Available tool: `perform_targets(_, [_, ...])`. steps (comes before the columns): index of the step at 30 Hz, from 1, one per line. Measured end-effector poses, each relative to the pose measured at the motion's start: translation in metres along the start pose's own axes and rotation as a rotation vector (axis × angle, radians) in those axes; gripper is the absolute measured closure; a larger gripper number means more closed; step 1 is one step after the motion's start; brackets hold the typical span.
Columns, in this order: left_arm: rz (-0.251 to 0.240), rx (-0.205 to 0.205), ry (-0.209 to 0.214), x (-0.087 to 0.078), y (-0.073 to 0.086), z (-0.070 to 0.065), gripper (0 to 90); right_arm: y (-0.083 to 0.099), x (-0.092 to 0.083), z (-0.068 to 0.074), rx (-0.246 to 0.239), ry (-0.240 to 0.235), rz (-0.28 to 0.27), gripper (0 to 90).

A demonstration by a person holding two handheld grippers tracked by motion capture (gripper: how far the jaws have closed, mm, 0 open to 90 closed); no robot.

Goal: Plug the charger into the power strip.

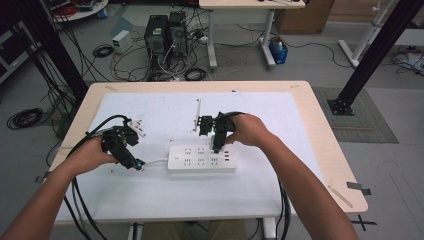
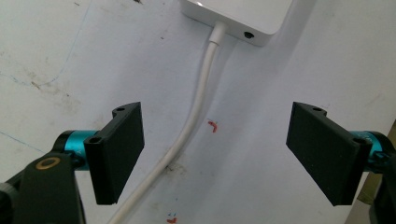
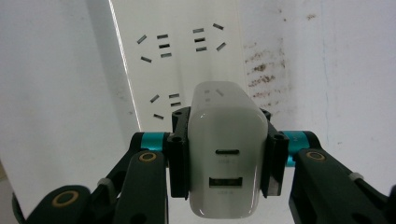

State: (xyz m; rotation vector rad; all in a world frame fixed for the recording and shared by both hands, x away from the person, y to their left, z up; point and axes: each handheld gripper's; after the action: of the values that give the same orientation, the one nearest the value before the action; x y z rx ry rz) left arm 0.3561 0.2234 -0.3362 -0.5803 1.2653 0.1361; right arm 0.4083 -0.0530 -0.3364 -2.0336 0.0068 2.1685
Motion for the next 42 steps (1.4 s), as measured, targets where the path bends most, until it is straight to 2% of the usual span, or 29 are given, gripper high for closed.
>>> perform_targets(6, [0.008, 0.005, -0.003, 0.0, 0.002, 0.001, 19.3, -0.007, 0.013, -0.004, -0.031, -0.008, 0.035, 62.3])
perform_targets(7, [-0.002, -0.011, -0.001, 0.001, 0.002, 0.0, 19.3, -0.007, 0.015, -0.004, -0.034, -0.016, 0.038, 62.3])
perform_targets(9, [-0.004, -0.018, 0.0, 0.002, 0.003, 0.001, 19.3, -0.009, 0.016, -0.005, -0.044, -0.014, 0.038, 62.3])
perform_targets(11, [0.007, -0.006, 0.0, 0.002, 0.003, 0.002, 19.3, -0.01, 0.017, -0.004, -0.057, -0.016, 0.044, 62.3])
perform_targets(12, [-0.005, -0.027, 0.003, 0.003, 0.003, 0.0, 19.3, -0.011, 0.018, -0.003, -0.073, -0.018, 0.05, 62.3])
perform_targets(13, [-0.005, -0.027, 0.003, 0.003, 0.003, 0.0, 19.2, -0.011, 0.018, -0.003, -0.073, -0.018, 0.05, 62.3])
perform_targets(14, [0.009, -0.007, 0.005, 0.004, 0.003, 0.001, 19.2, -0.011, 0.02, -0.002, -0.091, -0.012, 0.062, 62.3])
perform_targets(19, [0.013, -0.01, 0.011, 0.007, 0.004, 0.001, 19.3, -0.017, 0.023, 0.002, -0.102, 0.016, 0.105, 62.6])
perform_targets(20, [0.004, -0.024, 0.012, 0.008, 0.005, 0.0, 19.3, -0.019, 0.023, 0.003, -0.084, 0.018, 0.118, 62.7])
perform_targets(21, [0.008, -0.016, 0.013, 0.008, 0.005, 0.001, 19.3, -0.021, 0.024, 0.002, -0.103, 0.019, 0.12, 62.7])
perform_targets(22, [0.001, -0.028, 0.015, 0.008, 0.006, 0.0, 19.3, -0.023, 0.025, 0.002, -0.092, 0.016, 0.13, 62.7])
perform_targets(24, [-0.003, -0.041, 0.012, 0.009, 0.007, 0.0, 19.3, -0.025, 0.031, 0.002, -0.123, 0.022, 0.162, 62.8])
perform_targets(25, [-0.01, -0.056, 0.017, 0.009, 0.008, -0.001, 19.3, -0.027, 0.031, 0.003, -0.101, 0.018, 0.174, 62.8])
perform_targets(26, [-0.005, -0.053, 0.016, 0.01, 0.009, -0.001, 19.2, -0.027, 0.031, 0.001, -0.107, 0.017, 0.166, 62.8])
perform_targets(27, [-0.005, -0.049, 0.016, 0.01, 0.009, 0.0, 19.3, -0.026, 0.031, 0.0, -0.087, 0.003, 0.156, 62.8])
perform_targets(28, [-0.006, -0.057, 0.021, 0.011, 0.009, -0.001, 19.2, -0.026, 0.031, -0.002, -0.089, -0.003, 0.157, 62.8])
perform_targets(29, [-0.023, -0.083, 0.02, 0.013, 0.009, -0.003, 19.3, -0.026, 0.031, -0.003, -0.079, -0.013, 0.154, 62.9])
perform_targets(30, [-0.009, -0.063, 0.023, 0.013, 0.009, -0.001, 19.3, -0.025, 0.03, -0.005, -0.079, -0.02, 0.153, 62.9])
perform_targets(33, [-0.017, -0.07, 0.025, 0.015, 0.007, -0.003, 19.3, -0.022, 0.029, -0.009, -0.044, -0.054, 0.124, 62.8])
perform_targets(34, [-0.02, -0.072, 0.027, 0.016, 0.006, -0.004, 19.3, -0.021, 0.029, -0.012, -0.046, -0.064, 0.107, 62.8])
perform_targets(36, [-0.008, -0.061, 0.032, 0.015, 0.006, -0.003, 19.3, -0.017, 0.028, -0.017, -0.027, -0.097, 0.077, 62.8])
perform_targets(37, [-0.019, -0.076, 0.03, 0.016, 0.005, -0.005, 19.3, -0.017, 0.028, -0.016, -0.017, -0.1, 0.078, 62.8])
perform_targets(38, [-0.015, -0.066, 0.031, 0.016, 0.005, -0.004, 19.3, -0.017, 0.028, -0.016, -0.032, -0.089, 0.081, 62.8])
perform_targets(41, [-0.023, -0.085, 0.032, 0.016, 0.004, -0.006, 19.3, -0.019, 0.03, -0.008, -0.061, -0.045, 0.095, 62.8])
perform_targets(42, [-0.019, -0.076, 0.032, 0.016, 0.004, -0.005, 19.3, -0.019, 0.03, -0.008, -0.076, -0.038, 0.1, 62.9])
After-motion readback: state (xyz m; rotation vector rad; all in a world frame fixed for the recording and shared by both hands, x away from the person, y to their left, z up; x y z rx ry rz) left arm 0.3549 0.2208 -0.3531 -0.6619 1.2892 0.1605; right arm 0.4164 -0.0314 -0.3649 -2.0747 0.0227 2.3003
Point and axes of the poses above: each handheld gripper's, and its own axes: x roughly forward along the jaws, y roughly out of its underside, z roughly to its left, and after that the axes turned 9 degrees about -y, right-handed
